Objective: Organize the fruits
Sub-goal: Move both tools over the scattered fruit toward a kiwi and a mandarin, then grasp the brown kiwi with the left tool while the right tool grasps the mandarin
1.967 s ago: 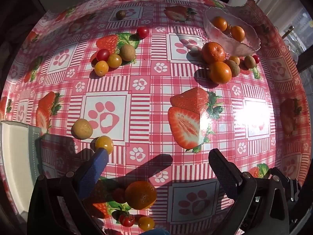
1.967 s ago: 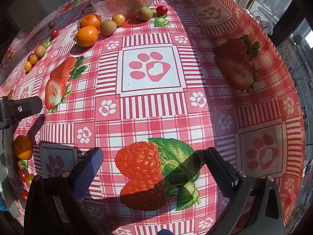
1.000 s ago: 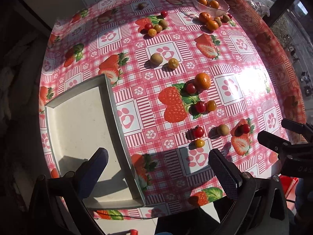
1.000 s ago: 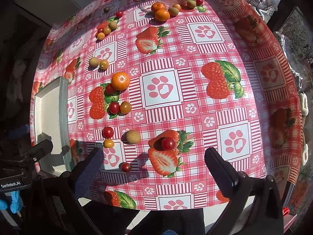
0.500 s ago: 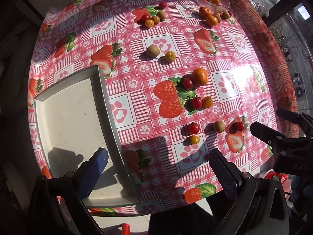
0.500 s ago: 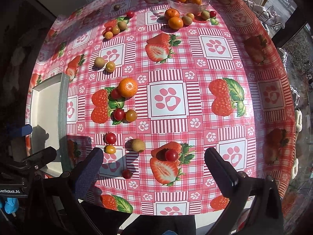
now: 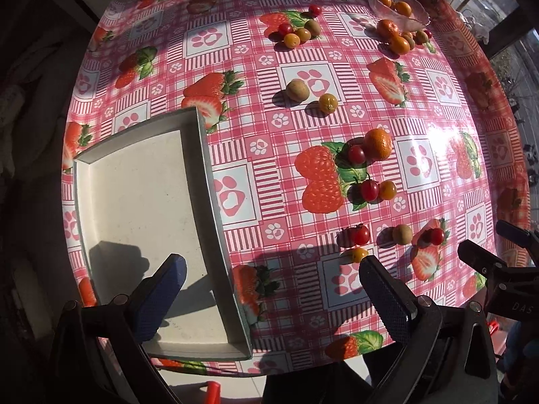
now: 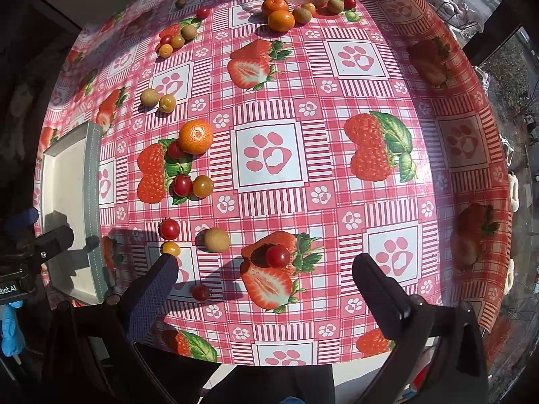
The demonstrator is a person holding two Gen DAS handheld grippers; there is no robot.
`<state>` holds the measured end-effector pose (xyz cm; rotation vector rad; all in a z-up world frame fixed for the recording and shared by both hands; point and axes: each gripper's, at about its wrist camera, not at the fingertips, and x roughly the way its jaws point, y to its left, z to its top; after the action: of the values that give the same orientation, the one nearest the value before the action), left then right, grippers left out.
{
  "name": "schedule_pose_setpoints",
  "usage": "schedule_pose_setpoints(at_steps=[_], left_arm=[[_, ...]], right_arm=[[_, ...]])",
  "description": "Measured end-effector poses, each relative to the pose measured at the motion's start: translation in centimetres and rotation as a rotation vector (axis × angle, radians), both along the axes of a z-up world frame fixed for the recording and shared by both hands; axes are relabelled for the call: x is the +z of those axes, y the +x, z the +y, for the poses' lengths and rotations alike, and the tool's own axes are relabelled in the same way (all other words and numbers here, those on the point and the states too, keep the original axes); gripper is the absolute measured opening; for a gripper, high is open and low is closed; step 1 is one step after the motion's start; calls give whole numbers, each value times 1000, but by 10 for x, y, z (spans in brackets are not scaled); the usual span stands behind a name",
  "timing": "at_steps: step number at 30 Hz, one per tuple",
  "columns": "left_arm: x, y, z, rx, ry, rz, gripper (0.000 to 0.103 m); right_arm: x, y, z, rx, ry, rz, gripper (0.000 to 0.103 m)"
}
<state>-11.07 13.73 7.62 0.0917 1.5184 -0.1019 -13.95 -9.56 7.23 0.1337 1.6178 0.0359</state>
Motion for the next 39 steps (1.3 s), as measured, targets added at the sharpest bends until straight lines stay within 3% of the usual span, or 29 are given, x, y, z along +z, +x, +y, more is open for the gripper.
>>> schedule_pose_setpoints(at_steps=[12, 25, 28, 32, 39], left_arm=[[-13, 30, 4, 21, 29, -69, 103], [-39, 86, -11, 1, 29, -135, 103], [-49, 97, -17, -25, 43, -139, 94], [-62, 109, -17, -25, 43, -143, 94], [-73, 126, -24, -44, 11, -170, 94]], right_arm=[[-22, -12, 5, 34, 1, 77, 103], [-37, 52, 34, 98, 41, 37, 103], [-43, 65, 43, 128, 50, 25, 103], [-53, 76, 53, 169, 68, 21, 103], [-73, 90, 58, 189, 102, 30, 83]])
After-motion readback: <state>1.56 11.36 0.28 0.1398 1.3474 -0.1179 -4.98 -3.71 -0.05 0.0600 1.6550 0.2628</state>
